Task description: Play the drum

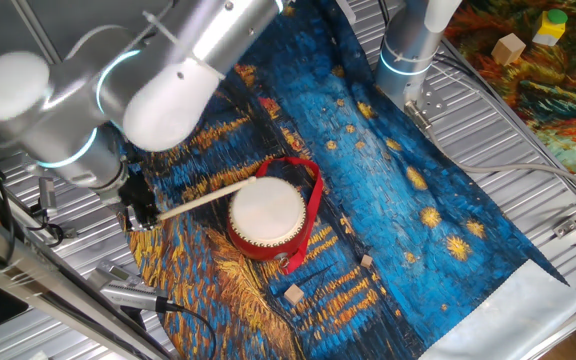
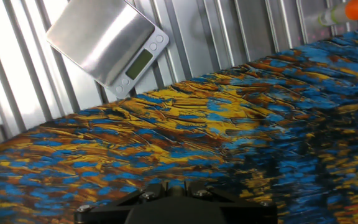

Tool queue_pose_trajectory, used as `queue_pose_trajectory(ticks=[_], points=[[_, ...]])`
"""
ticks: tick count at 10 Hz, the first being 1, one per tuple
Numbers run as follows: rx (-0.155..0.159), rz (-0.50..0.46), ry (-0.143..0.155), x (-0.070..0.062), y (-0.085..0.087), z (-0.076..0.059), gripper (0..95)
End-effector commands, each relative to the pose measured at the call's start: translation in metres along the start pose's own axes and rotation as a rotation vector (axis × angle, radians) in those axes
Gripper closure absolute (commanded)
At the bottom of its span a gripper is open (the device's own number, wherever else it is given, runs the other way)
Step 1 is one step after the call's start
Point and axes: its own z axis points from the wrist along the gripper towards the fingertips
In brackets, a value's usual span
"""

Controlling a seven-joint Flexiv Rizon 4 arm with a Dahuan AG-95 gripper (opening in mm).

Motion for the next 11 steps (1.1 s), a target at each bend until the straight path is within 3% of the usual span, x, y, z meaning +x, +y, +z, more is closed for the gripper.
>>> queue_pose_trajectory(ticks=[1, 2, 3, 6, 11], points=[[-0.026, 0.001, -0.106, -0.001, 0.0044, 0.0013, 95.0], [-0.03, -0.006, -0.142, -0.0029, 0.0067, 0.0024, 95.0], [-0.038, -0.024, -0.197, -0.0048, 0.0083, 0.0038, 95.0], [-0.04, -0.054, -0.288, -0.0064, 0.0087, 0.0049, 95.0], [-0.031, -0.049, -0.307, -0.0098, 0.0069, 0.0079, 95.0]])
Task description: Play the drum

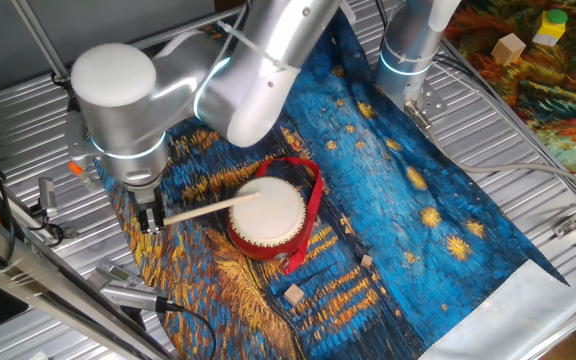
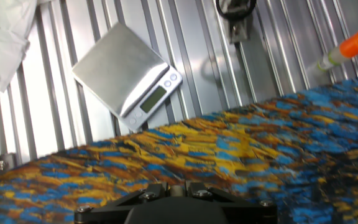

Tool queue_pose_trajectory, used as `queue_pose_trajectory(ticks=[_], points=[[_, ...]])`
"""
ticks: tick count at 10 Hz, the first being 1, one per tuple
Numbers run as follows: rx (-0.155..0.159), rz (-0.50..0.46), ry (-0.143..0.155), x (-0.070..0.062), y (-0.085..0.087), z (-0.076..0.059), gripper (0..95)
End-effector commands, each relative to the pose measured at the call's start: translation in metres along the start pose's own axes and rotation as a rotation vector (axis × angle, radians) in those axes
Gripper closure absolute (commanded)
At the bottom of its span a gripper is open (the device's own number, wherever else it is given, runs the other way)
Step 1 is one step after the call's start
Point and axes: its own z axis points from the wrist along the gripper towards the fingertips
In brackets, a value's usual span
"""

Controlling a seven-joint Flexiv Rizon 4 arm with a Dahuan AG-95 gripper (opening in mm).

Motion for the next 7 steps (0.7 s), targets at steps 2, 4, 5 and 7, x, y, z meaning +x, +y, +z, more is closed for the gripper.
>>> queue_pose_trajectory(ticks=[2, 4, 5, 7], points=[[0.014, 0.001, 0.008, -0.003, -0.005, 0.007, 95.0], [0.021, 0.0, 0.005, -0.012, -0.007, 0.024, 95.0], [0.034, 0.0, 0.001, -0.015, -0.007, 0.031, 95.0], [0.055, 0.0, -0.004, -0.021, -0.008, 0.046, 95.0]])
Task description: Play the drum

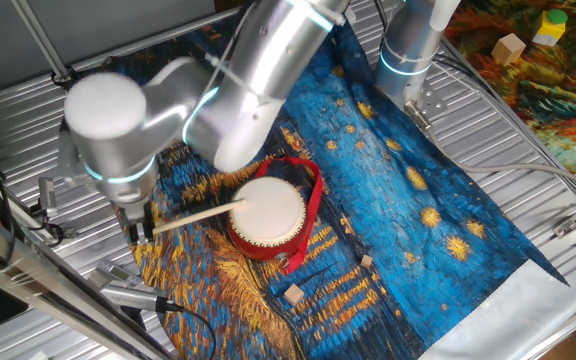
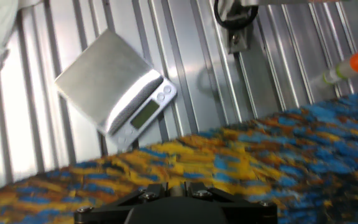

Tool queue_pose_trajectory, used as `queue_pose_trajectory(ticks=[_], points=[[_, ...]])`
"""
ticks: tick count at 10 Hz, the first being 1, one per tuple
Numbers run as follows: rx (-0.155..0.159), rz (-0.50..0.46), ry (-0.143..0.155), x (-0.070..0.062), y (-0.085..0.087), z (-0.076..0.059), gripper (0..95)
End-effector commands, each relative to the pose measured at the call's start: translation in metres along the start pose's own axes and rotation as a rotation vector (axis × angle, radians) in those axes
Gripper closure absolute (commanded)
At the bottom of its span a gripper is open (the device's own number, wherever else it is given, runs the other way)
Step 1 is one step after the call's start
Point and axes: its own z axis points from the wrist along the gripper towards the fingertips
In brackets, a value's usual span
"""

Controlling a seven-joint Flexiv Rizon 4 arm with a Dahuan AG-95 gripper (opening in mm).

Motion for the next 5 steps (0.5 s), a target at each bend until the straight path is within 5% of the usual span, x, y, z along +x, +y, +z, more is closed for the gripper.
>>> queue_pose_trajectory(ticks=[1, 2, 5], points=[[-0.039, 0.055, 0.021, -0.0003, -0.0014, 0.0024, 95.0], [-0.11, 0.065, 0.061, 0.0007, -0.002, 0.0002, 95.0], [-0.182, 0.068, 0.144, 0.0033, -0.007, -0.004, 95.0]])
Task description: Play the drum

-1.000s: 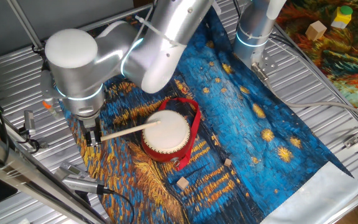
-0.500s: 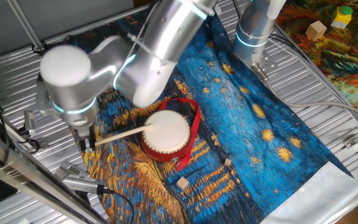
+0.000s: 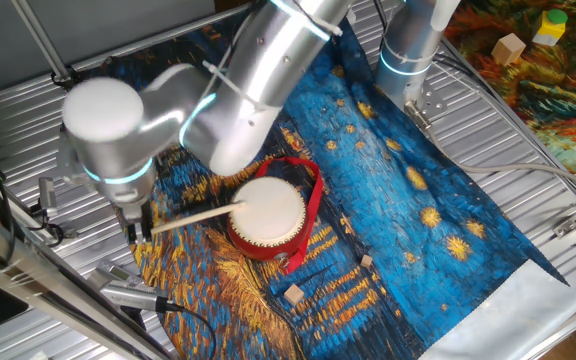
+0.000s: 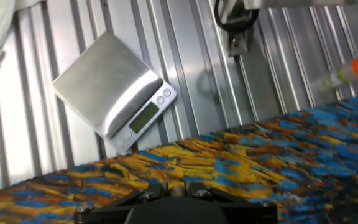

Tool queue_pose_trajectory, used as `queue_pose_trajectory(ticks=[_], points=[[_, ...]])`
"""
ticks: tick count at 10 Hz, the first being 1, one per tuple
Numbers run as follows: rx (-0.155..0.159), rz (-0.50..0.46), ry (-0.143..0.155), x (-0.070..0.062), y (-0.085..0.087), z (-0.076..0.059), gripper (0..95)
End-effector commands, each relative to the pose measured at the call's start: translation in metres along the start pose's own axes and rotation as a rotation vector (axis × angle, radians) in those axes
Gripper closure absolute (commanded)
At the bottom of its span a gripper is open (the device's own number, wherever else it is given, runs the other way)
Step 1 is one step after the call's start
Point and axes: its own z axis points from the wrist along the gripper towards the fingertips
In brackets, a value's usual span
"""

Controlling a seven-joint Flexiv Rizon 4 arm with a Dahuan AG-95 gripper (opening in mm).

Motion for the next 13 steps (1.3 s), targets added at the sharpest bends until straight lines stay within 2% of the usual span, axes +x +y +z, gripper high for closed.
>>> queue_pose_trajectory(ticks=[1, 3, 6, 7, 8, 9, 10, 11, 13], points=[[-0.152, 0.009, 0.134, -0.0003, 0.0009, 0.0003, 95.0], [-0.166, 0.009, 0.149, -0.0004, 0.0009, 0.0003, 95.0], [-0.157, 0.008, 0.143, -0.0005, 0.0011, 0.0006, 95.0], [-0.135, 0.007, 0.131, -0.0006, 0.0014, 0.0008, 95.0], [-0.041, -0.017, 0.09, -0.0009, 0.0015, 0.0015, 95.0], [0.036, -0.031, 0.071, -0.001, 0.0015, 0.0017, 95.0], [0.068, -0.036, 0.054, -0.0011, 0.0015, 0.0019, 95.0], [0.101, -0.028, 0.016, -0.0011, 0.0015, 0.0019, 95.0], [0.112, -0.021, 0.003, -0.0012, 0.0016, 0.002, 95.0]])
